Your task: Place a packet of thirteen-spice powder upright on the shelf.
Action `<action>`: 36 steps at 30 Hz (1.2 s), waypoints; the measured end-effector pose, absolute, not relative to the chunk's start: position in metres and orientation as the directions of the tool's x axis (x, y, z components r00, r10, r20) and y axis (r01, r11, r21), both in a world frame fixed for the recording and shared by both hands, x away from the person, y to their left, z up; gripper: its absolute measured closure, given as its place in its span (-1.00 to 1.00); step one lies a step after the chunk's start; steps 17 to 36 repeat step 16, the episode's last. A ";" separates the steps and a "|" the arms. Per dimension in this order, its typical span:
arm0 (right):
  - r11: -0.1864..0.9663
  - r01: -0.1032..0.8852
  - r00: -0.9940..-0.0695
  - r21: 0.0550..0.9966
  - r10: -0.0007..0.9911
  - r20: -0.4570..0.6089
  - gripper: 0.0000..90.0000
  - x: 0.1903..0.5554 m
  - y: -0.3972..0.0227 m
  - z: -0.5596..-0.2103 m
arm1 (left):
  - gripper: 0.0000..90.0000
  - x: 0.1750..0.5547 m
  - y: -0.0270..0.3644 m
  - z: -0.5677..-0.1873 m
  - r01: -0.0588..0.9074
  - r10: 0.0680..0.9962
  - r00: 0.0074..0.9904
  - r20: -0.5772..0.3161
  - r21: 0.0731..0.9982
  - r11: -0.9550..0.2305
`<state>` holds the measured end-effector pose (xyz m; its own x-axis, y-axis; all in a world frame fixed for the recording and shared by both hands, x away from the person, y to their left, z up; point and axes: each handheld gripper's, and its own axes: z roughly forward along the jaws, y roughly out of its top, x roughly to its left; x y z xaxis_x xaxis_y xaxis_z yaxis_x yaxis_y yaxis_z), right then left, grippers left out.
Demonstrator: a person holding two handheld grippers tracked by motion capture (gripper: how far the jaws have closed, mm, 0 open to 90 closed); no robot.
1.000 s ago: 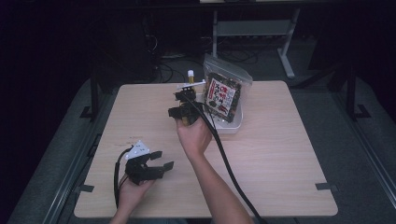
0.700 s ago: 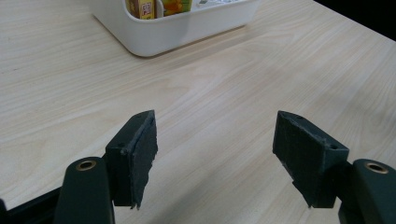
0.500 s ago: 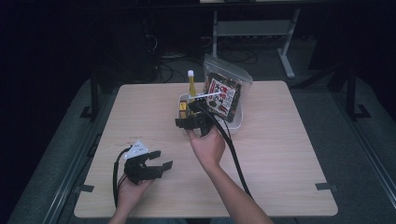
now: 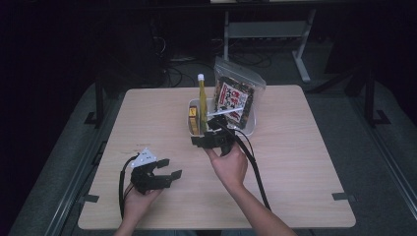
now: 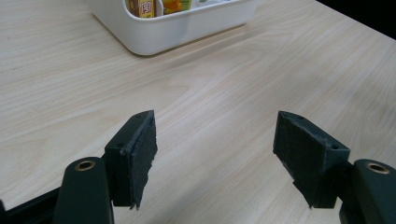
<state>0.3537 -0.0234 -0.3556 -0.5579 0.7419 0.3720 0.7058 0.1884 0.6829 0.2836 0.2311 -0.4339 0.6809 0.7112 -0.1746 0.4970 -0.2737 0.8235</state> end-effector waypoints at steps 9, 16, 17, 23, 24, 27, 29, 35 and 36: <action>0.212 0.711 -0.569 0.670 0.733 0.373 -0.04 0.336 -0.040 -0.374 | -0.34 0.284 0.230 -0.434 0.494 0.707 0.687 -0.171 0.823 -0.281; 0.205 0.732 -0.560 0.650 0.725 0.402 -0.06 0.326 -0.058 -0.391 | -0.35 0.284 0.230 -0.435 0.497 0.706 0.688 -0.172 0.820 -0.285; 0.205 0.732 -0.560 0.650 0.725 0.402 -0.06 0.326 -0.058 -0.391 | -0.35 0.284 0.230 -0.435 0.497 0.706 0.688 -0.172 0.820 -0.285; 0.205 0.732 -0.560 0.650 0.725 0.402 -0.06 0.326 -0.058 -0.391 | -0.35 0.284 0.230 -0.435 0.497 0.706 0.688 -0.172 0.820 -0.285; 0.205 0.732 -0.560 0.650 0.725 0.402 -0.06 0.326 -0.058 -0.391 | -0.35 0.284 0.230 -0.435 0.497 0.706 0.688 -0.172 0.820 -0.285; 0.205 0.732 -0.560 0.650 0.725 0.402 -0.06 0.326 -0.058 -0.391 | -0.35 0.284 0.230 -0.435 0.497 0.706 0.688 -0.172 0.820 -0.285; 0.205 0.732 -0.560 0.650 0.725 0.402 -0.06 0.326 -0.058 -0.391 | -0.35 0.284 0.230 -0.435 0.497 0.706 0.688 -0.172 0.820 -0.285; 0.205 0.732 -0.560 0.650 0.725 0.402 -0.06 0.326 -0.058 -0.391 | -0.35 0.284 0.230 -0.435 0.497 0.706 0.688 -0.172 0.820 -0.285; 0.205 0.732 -0.560 0.650 0.725 0.402 -0.06 0.326 -0.058 -0.391 | -0.35 0.284 0.230 -0.435 0.497 0.706 0.688 -0.172 0.820 -0.285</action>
